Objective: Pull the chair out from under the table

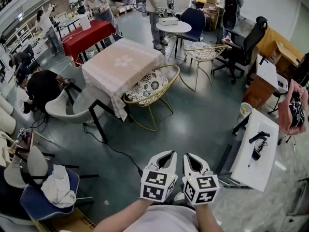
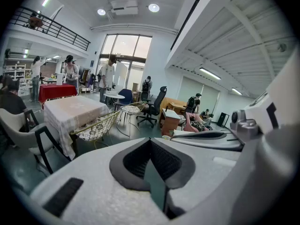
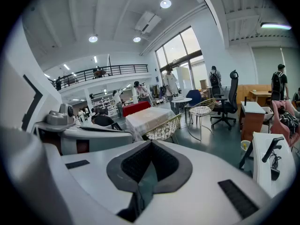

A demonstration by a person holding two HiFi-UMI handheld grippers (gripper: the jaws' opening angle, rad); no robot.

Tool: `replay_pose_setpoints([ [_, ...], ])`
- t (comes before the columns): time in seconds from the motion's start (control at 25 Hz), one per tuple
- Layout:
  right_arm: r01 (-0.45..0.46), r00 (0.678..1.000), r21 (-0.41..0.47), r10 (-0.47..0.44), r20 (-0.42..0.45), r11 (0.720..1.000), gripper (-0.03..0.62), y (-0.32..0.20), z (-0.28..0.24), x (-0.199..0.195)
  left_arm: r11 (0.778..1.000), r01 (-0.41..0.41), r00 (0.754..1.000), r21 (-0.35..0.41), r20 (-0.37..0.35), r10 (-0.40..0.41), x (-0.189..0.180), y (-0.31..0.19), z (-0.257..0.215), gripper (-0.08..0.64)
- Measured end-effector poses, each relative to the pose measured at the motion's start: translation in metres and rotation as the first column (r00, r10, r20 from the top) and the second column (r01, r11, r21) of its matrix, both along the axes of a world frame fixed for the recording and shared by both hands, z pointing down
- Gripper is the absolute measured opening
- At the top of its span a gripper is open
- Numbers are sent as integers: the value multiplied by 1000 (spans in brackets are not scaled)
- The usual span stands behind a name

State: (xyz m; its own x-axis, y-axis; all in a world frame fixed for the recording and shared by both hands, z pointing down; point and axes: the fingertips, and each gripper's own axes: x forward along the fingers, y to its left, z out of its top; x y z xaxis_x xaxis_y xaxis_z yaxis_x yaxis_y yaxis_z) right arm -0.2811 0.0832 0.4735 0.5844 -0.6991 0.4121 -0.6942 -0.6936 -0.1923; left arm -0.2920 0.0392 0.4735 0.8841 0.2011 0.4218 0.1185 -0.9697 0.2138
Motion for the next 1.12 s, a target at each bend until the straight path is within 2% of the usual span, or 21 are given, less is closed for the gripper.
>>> replay_pose_setpoints([
  [0.28,-15,999,-39,13,-44,999,2,-5,-5,-4,1000,-8,1000,-6,2,8,-5,-4,-2,3],
  [0.64,-47,998,-37,46,-40,998,2,-8,-4,-10,999,-38,999,-27,1,38,-7,-8,1,3],
  [0.92,-79,996,-28,78,-34,996,2,3,-2,9,997,-68,998,-28,12,68,10,3,4,3],
  [1.12,-55,998,-16,54,-29,998,2,4,1,32,998,-51,999,-26,16,52,36,7,6,3],
])
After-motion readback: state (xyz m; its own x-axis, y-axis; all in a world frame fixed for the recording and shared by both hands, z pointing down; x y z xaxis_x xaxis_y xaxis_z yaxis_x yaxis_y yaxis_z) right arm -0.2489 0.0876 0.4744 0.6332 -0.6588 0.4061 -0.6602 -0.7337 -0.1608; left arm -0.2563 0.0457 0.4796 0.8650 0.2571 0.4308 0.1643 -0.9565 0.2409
